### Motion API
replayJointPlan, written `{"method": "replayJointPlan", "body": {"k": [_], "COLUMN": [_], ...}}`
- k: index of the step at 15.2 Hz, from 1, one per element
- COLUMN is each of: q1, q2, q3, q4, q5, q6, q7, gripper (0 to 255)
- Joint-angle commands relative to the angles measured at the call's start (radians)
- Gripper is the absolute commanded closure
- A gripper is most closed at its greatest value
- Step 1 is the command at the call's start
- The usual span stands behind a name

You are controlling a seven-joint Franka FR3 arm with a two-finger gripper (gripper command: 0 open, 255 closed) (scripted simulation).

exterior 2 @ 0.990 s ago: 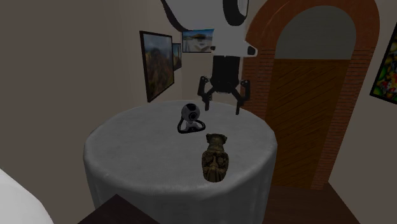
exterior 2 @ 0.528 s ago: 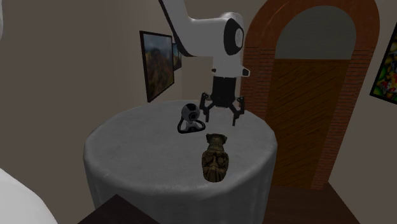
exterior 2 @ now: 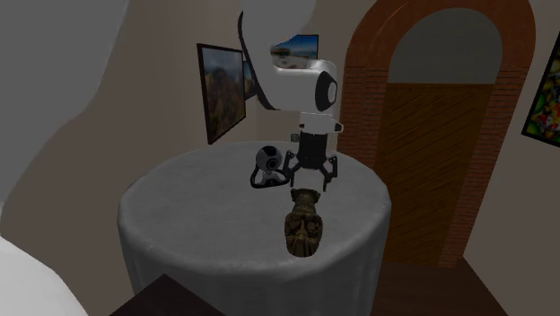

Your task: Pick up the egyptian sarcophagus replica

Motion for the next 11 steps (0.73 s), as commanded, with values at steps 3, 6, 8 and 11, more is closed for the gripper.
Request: {"method": "replayJointPlan", "body": {"k": [3, 6, 8, 11], "q1": [0.015, 0.018, 0.018, 0.019], "q2": [0.167, 0.207, 0.225, 0.255], "q3": [0.012, 0.012, 0.012, 0.011], "q4": [0.173, 0.199, 0.202, 0.208], "q5": [-0.007, -0.008, -0.009, -0.009], "q6": [-0.019, -0.008, 0.008, 0.031], "q7": [-0.015, -0.017, -0.017, -0.017], "gripper": [0, 0, 0, 0]}}
